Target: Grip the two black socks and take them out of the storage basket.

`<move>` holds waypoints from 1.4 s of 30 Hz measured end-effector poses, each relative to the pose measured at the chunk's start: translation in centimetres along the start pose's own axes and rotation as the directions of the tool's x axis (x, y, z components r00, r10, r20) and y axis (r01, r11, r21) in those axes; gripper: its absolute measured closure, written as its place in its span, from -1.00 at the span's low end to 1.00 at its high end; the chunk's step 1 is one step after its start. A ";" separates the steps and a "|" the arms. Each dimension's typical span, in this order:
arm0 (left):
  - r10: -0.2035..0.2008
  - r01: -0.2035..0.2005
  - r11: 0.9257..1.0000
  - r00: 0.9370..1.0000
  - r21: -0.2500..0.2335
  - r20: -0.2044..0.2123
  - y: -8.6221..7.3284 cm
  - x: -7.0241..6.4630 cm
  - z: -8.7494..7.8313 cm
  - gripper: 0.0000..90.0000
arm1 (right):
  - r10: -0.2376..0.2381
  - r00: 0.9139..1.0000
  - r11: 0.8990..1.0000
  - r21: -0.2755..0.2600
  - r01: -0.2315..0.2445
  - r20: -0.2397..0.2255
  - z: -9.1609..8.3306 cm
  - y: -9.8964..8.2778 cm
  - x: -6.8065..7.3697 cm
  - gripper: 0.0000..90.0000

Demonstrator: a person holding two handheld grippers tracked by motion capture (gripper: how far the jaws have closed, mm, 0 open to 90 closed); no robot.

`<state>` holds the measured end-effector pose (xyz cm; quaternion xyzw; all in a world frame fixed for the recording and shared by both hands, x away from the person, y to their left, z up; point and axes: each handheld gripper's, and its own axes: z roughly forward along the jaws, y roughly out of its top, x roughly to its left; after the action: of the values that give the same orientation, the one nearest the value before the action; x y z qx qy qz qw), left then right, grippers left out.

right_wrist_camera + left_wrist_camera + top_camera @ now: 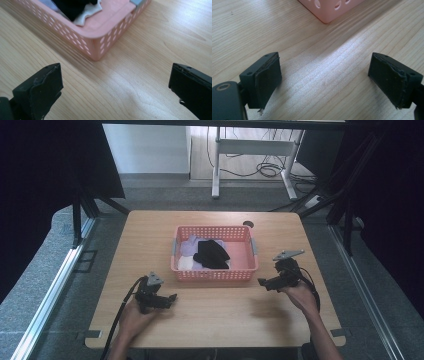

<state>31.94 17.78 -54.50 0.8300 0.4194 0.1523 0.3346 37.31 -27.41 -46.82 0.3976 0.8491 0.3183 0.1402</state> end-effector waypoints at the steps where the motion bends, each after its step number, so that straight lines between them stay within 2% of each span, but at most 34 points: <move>1: 0.000 0.000 1.000 1.000 0.000 0.001 0.0 0.0 0.0 -0.76 | 0.003 1.000 1.000 -0.002 -0.003 -0.008 -0.3 0.5 -0.1 -1.00; 11: 0.004 -0.004 1.000 1.000 0.001 0.000 0.0 0.0 0.0 -0.76 | -0.012 1.000 1.000 0.000 0.012 -0.021 -0.8 3.1 -0.1 -1.00; 19: 0.006 -0.006 1.000 1.000 0.004 0.000 0.0 0.0 0.0 -0.76 | -0.016 0.999 1.000 0.010 0.016 -0.041 -0.1 5.0 0.2 -0.96; 27: 0.001 -0.001 1.000 1.000 0.003 0.001 0.0 0.0 0.0 -0.76 | 0.000 0.998 1.000 0.010 0.001 -0.060 1.1 6.9 0.3 -0.88; 31: 0.002 -0.002 1.000 1.000 0.004 0.001 0.0 0.0 0.0 -0.76 | -0.006 0.998 1.000 0.023 0.007 -0.060 1.9 7.9 0.6 -0.84; 34: 0.002 -0.002 1.000 1.000 0.003 0.001 0.0 0.0 0.0 -0.76 | -0.016 0.997 0.999 0.026 0.018 -0.075 2.7 9.0 1.1 -0.81; 42: 0.002 -0.002 1.000 1.000 0.003 0.001 0.0 0.0 0.0 -0.76 | -0.020 0.994 0.999 0.045 0.025 -0.108 4.4 10.6 1.8 -0.75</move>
<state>31.94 17.80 -54.49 0.8310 0.4187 0.1514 0.3335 44.52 -19.05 -43.24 0.3733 0.8671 0.3178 0.0886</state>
